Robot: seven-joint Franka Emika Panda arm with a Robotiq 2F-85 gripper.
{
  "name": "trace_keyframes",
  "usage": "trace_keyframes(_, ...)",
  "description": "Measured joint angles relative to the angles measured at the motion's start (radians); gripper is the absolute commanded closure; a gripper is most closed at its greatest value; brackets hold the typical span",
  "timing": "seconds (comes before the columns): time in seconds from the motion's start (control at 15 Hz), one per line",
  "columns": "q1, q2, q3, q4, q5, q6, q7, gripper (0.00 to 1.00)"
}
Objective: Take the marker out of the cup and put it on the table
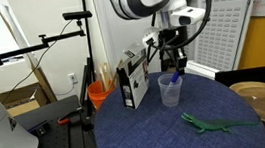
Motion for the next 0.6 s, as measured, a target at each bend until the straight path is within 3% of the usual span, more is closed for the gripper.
trace_keyframes(0.6,0.001,-0.15,-0.003,-0.051,-0.071,0.0,0.001,0.96)
